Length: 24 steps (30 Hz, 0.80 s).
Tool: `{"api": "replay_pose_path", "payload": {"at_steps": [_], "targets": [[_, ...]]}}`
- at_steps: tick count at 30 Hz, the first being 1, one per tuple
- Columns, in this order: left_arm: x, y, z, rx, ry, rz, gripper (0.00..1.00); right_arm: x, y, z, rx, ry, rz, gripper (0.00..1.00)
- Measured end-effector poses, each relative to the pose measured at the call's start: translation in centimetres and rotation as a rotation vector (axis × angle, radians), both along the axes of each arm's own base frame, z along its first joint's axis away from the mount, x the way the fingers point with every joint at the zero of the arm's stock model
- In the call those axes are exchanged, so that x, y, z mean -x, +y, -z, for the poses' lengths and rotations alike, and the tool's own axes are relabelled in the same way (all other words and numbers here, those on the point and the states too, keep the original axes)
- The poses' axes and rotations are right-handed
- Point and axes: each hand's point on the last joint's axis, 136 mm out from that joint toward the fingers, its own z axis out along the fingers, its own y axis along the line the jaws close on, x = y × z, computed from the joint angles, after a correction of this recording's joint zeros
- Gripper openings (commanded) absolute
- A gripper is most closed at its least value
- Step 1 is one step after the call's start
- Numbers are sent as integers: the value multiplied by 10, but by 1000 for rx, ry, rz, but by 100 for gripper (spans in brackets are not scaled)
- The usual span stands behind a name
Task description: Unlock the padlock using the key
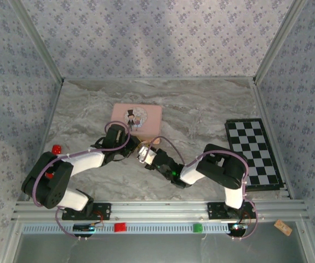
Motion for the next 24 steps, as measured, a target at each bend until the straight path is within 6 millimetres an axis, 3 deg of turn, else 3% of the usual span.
{"api": "replay_pose_path", "payload": {"at_steps": [24], "targets": [[1, -3, 1, -5, -5, 8, 0, 1, -1, 8, 7, 24, 6, 8]]}}
